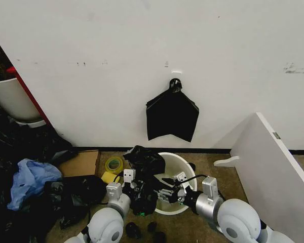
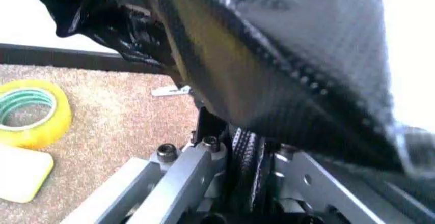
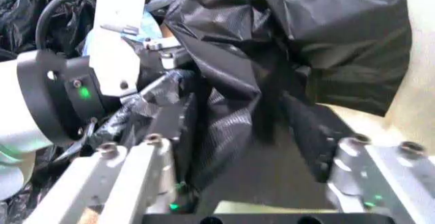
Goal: Place the garbage bag over the trash bin.
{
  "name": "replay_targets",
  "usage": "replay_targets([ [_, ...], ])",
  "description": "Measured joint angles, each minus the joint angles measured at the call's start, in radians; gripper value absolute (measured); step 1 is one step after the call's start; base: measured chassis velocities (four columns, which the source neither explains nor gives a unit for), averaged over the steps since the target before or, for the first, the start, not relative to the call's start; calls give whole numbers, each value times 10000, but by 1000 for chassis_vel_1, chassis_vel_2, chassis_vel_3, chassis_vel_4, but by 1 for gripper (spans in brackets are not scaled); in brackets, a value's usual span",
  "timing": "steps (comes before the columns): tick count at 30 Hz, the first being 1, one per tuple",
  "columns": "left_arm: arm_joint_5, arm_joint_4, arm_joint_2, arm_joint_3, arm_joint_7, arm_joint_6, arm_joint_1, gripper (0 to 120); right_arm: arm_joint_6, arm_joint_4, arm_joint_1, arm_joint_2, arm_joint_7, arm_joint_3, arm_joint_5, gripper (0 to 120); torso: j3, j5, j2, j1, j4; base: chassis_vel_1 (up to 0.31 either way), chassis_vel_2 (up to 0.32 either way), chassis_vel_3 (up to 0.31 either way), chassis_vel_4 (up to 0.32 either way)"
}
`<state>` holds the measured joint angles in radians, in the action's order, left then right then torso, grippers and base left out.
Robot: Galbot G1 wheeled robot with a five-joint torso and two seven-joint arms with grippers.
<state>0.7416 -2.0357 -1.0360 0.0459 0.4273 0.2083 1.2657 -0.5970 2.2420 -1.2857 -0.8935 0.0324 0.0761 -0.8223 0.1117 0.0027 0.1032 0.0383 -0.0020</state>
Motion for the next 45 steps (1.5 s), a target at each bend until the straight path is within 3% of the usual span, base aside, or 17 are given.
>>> replay_targets([
  [13, -47, 135, -81, 29, 6, 4, -33, 4, 611, -15, -103, -249, 311, -282, 747, 0, 0, 0, 0, 0, 0, 0, 0, 0, 0],
  [21, -53, 154, -125, -13, 4, -37, -17, 4, 800, 143, -529, -378, 717, -41, 836, 0, -1, 0, 0, 0, 0, 0, 0, 0, 0],
  [29, 15, -25, -2, -772, 5, -255, 449, 4, 970, 387, -1060, -506, 3101, 963, 566, 0, -1, 1, 0, 0, 1, 0, 0, 0, 0],
  [36, 17, -79, -17, -971, 7, -302, 554, 4, 526, 596, -1261, -465, 4205, 1070, 829, 0, -1, 0, 0, 0, 0, 0, 0, 0, 0],
  [40, 17, -178, -13, -1136, 33, -312, 688, 4, 414, 817, -1384, -293, 4070, 1142, 1109, 0, -1, 1, 0, 0, 0, 0, 0, 0, 0],
  [45, 13, -290, -93, -1264, 85, -315, 819, 4, 399, 1420, -1643, 83, 2945, 1037, 1982, 14, -1, 1, 0, 0, 0, 0, 0, 0, 0],
])
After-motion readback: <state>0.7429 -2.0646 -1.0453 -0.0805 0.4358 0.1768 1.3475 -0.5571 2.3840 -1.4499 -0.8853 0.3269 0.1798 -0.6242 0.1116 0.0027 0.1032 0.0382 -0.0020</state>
